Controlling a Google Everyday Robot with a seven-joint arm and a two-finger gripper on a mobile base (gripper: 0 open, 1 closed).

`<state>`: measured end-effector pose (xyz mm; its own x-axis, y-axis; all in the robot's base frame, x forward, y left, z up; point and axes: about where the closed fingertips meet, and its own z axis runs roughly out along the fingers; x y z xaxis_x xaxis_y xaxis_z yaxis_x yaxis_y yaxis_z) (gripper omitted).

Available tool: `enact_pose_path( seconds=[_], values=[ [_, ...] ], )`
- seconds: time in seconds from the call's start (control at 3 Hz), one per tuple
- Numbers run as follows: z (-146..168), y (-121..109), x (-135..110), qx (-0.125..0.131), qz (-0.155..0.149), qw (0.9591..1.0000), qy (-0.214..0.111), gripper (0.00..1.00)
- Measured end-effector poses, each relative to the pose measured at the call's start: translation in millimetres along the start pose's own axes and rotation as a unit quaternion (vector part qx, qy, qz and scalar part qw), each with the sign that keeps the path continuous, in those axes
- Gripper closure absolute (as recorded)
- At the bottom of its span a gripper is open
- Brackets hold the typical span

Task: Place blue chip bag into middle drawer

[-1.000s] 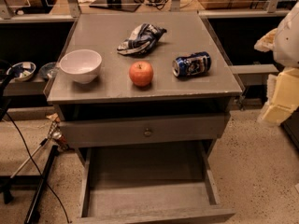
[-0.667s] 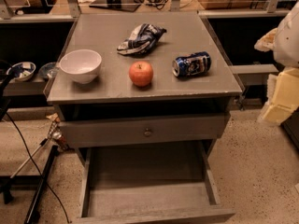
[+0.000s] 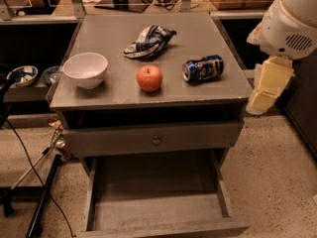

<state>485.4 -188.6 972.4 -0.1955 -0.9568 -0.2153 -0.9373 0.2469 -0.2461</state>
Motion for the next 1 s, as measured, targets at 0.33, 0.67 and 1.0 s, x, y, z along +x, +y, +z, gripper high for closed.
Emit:
enact_pose_path(
  seconds=[0.33, 0.67, 1.0],
  values=[
    [3, -3, 0, -0.002, 0.021, 0.9998, -0.002, 0.0],
    [2, -26, -17, 0.017, 0.059, 0.9981, -0.009, 0.0],
    [0, -55, -39, 0.037, 0.081, 0.9959, -0.014, 0.0]
  ],
)
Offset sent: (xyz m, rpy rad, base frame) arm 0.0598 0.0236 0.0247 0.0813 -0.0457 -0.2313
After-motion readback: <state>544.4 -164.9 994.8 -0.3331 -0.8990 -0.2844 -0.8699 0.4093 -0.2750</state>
